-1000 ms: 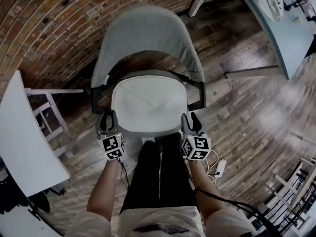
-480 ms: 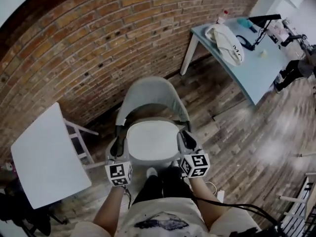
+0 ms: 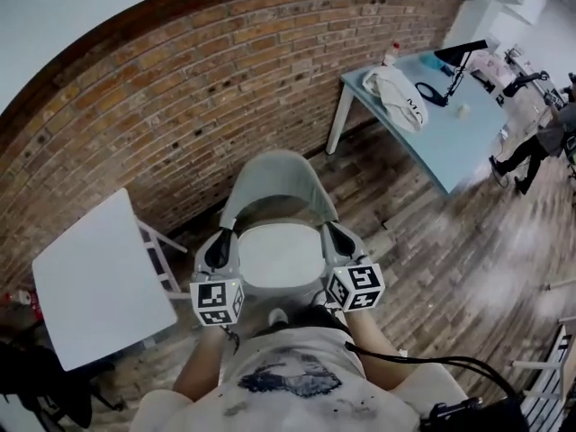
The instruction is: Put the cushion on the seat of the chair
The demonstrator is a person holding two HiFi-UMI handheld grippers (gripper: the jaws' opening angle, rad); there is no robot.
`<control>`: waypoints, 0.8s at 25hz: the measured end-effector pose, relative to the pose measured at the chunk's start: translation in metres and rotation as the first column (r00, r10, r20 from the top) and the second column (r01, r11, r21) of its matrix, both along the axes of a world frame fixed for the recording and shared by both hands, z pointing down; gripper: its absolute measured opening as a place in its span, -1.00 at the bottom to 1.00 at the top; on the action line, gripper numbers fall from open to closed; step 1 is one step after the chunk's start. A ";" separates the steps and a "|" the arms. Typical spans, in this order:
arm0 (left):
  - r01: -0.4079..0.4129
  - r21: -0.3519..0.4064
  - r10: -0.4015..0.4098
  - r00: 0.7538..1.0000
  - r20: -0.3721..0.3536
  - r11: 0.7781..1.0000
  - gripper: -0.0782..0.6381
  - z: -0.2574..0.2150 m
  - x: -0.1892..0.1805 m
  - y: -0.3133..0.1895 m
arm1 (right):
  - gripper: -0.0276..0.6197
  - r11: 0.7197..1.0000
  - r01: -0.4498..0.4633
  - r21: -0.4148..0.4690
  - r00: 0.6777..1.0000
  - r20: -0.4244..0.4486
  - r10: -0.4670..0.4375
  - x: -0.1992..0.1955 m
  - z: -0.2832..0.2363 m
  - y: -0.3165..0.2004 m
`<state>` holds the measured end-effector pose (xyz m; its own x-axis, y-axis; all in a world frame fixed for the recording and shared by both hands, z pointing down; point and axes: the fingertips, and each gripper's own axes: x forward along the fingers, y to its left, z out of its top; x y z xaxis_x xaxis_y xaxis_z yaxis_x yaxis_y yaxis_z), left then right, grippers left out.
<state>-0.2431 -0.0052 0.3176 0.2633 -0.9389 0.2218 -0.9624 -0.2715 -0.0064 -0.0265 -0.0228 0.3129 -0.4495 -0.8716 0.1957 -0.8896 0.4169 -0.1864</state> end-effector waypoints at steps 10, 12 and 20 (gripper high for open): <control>-0.004 0.034 0.005 0.999 -0.036 0.999 -0.81 -0.040 0.001 0.008 | -0.92 0.996 0.029 0.083 1.000 0.003 -0.029 -0.013 -0.055 0.006; -0.010 0.033 0.011 0.999 -0.044 0.999 -0.81 -0.043 0.002 0.007 | -0.92 0.995 0.027 0.094 1.000 -0.008 -0.026 -0.013 -0.059 0.005; -0.028 0.049 0.030 0.999 -0.032 0.998 -0.81 -0.050 0.008 -0.001 | -0.92 0.995 0.020 0.101 1.000 -0.025 -0.018 -0.014 -0.061 0.004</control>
<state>-0.2346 -0.0058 0.2671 0.2973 -0.9401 0.1669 -0.9540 -0.2997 0.0115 -0.0407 -0.0186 0.2521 -0.4625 -0.8788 0.1174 -0.8850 0.4496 -0.1211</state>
